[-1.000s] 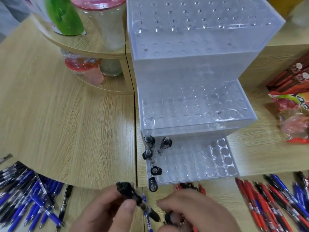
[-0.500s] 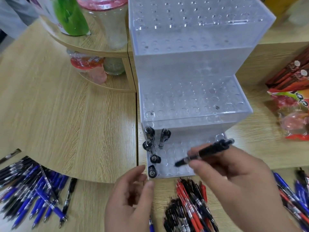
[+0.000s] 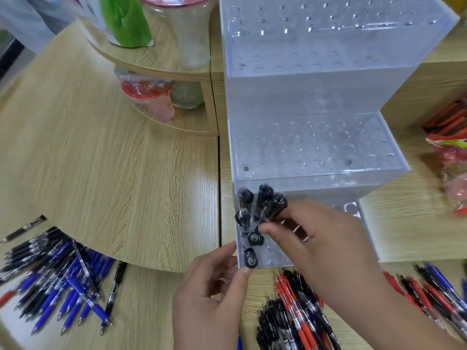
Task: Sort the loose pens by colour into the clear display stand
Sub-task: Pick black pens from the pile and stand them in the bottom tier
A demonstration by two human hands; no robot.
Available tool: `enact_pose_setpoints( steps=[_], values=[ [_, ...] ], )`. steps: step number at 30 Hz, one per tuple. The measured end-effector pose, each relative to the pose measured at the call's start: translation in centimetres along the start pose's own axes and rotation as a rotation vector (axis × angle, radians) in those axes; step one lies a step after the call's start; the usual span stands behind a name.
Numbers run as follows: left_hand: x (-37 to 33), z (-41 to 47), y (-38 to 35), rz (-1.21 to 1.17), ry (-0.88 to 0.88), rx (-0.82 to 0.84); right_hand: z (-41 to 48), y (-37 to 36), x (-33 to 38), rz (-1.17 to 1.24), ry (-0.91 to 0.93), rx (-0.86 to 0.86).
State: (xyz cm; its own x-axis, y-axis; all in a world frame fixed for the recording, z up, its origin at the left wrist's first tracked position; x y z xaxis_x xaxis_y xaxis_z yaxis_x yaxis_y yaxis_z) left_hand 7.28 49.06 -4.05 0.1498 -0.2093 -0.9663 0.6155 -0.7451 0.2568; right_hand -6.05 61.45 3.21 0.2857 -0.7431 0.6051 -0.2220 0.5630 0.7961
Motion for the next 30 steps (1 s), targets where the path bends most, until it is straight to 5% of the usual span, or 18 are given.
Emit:
enact_pose_setpoints(
  steps=[6, 10, 18, 23, 30],
  values=[
    [0.0, 0.1, 0.2, -0.024, 0.009, 0.024, 0.3, 0.0, 2.0, -0.197, 0.272, -0.018],
    [0.0, 0.0, 0.1, -0.008, 0.031, 0.059, 0.4, -0.1, 2.1, -0.320, 0.273, -0.035],
    [2.9, -3.8, 0.4, 0.064, 0.138, 0.097, -7.2, 2.2, -5.2, 0.051, -0.039, -0.100],
    [9.4, -11.9, -2.8, 0.322, 0.361, 0.376, -15.4, -8.5, -12.7, -0.230, -0.280, 0.406],
    [11.9, -15.8, -5.7, 0.682, 0.469, 0.434, -16.8, -13.4, -14.0, -0.597, -0.285, 0.342]
  ],
)
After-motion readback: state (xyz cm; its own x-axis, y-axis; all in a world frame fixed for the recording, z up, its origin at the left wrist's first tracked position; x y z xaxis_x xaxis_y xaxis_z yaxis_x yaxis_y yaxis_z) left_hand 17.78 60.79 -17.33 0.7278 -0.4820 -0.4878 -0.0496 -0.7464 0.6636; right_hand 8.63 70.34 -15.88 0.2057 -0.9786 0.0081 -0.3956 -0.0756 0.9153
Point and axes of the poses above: each hand's wrist, its own z-axis towards the middle knuckle, its own y-axis out of the back of the hand, x = y × z, the point moved 7 cm from there along z, towards the middle knuckle, and after that the axes turned 12 degrees about -y, right-handed, at the moved point
